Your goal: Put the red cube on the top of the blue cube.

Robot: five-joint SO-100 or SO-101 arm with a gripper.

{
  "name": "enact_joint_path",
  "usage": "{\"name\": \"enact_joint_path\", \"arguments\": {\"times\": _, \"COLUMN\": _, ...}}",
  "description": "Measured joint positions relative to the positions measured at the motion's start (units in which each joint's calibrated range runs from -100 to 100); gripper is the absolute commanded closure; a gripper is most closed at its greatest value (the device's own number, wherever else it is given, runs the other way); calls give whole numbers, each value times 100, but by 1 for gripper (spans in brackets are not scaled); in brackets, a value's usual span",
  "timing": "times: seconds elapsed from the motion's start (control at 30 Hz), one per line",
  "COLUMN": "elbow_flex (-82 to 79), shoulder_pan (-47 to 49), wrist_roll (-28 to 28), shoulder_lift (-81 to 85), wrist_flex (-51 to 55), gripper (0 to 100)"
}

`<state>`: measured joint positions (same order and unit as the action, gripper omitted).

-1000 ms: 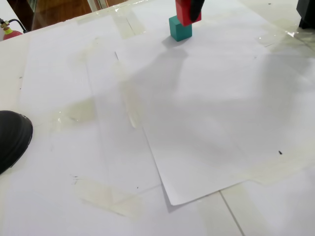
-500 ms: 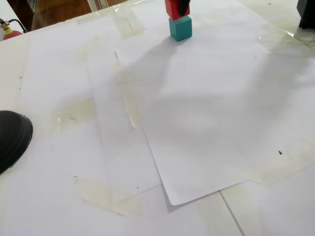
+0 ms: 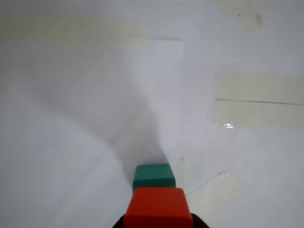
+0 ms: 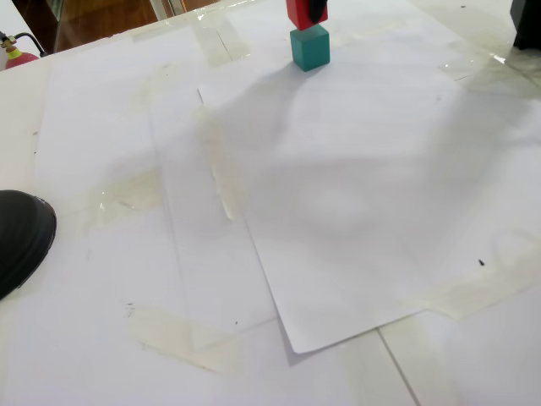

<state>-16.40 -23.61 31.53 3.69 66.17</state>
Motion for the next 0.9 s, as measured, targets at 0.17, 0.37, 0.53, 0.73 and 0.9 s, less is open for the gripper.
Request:
{"name": "enact_joint_path", "arguments": {"times": 0.17, "elbow_flex": 0, "shoulder_pan": 0, "wrist_roll": -24, "shoulder_lift": -78, "wrist_flex": -16, "gripper": 93}}
{"name": "enact_joint_path", "arguments": {"times": 0.37, "elbow_flex": 0, "shoulder_pan": -44, "wrist_roll": -54, "shoulder_lift": -165, "wrist_flex": -65, "gripper": 93}}
{"name": "enact_joint_path", "arguments": {"times": 0.53, "elbow_flex": 0, "shoulder_pan": -44, "wrist_roll": -54, "shoulder_lift": -165, "wrist_flex": -138, "gripper": 93}}
{"name": "enact_joint_path", "arguments": {"times": 0.73, "elbow_flex": 0, "shoulder_pan": -44, "wrist_roll": -54, "shoulder_lift": -260, "wrist_flex": -252, "gripper": 93}}
{"name": "enact_joint_path", "arguments": {"times": 0.9, "elbow_flex": 0, "shoulder_pan": -51, "wrist_roll": -54, "shoulder_lift": -260, "wrist_flex": -252, "gripper": 93}}
